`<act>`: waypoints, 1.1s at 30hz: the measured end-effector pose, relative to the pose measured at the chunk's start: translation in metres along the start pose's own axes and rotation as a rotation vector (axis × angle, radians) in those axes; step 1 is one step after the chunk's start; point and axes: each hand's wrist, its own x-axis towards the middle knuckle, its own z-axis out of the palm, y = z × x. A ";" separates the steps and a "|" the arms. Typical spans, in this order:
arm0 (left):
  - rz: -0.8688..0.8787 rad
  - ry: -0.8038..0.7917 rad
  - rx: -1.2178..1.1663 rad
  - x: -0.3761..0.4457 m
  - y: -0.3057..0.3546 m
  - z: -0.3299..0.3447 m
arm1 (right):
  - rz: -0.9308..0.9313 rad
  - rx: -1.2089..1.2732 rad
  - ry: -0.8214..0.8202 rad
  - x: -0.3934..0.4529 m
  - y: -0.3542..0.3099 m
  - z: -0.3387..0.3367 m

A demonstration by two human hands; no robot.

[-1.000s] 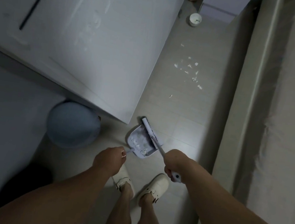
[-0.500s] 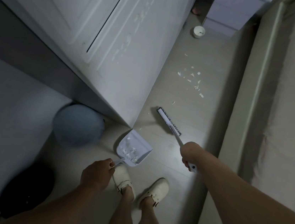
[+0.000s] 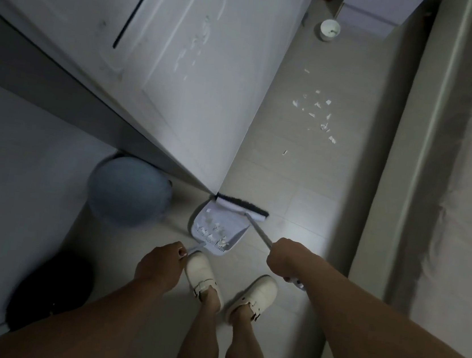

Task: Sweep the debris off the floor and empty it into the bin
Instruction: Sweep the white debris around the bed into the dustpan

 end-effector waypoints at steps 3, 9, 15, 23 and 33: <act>0.006 -0.023 -0.009 -0.003 0.005 0.001 | -0.008 -0.062 -0.072 -0.010 0.009 -0.020; -0.003 -0.021 -0.004 -0.004 0.015 0.001 | 0.029 -0.018 0.047 -0.009 0.016 -0.034; -0.009 -0.035 0.025 -0.002 0.017 -0.002 | 0.042 0.168 -0.173 0.010 0.002 -0.009; 0.052 0.014 0.061 -0.028 0.035 -0.011 | 0.183 0.700 -0.203 -0.036 0.055 -0.025; 0.171 0.105 0.078 -0.006 0.150 -0.050 | 0.168 0.909 0.136 -0.044 0.099 -0.102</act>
